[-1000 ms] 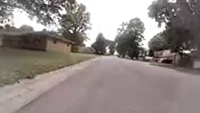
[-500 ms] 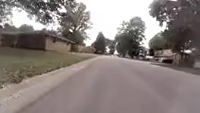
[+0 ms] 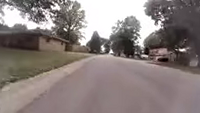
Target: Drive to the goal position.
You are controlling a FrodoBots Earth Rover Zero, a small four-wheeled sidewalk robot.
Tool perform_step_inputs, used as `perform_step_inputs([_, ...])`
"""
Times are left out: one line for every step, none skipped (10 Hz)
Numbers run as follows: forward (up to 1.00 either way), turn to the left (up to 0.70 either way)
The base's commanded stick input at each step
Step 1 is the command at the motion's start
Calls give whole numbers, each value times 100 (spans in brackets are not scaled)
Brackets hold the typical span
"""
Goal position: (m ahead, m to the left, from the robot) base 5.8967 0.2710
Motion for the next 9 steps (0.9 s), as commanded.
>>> perform_step_inputs([70, 0])
perform_step_inputs([70, 0])
perform_step_inputs([70, 0])
perform_step_inputs([70, 0])
perform_step_inputs([70, 0])
perform_step_inputs([70, 0])
perform_step_inputs([70, 0])
perform_step_inputs([70, 0])
perform_step_inputs([70, 0])
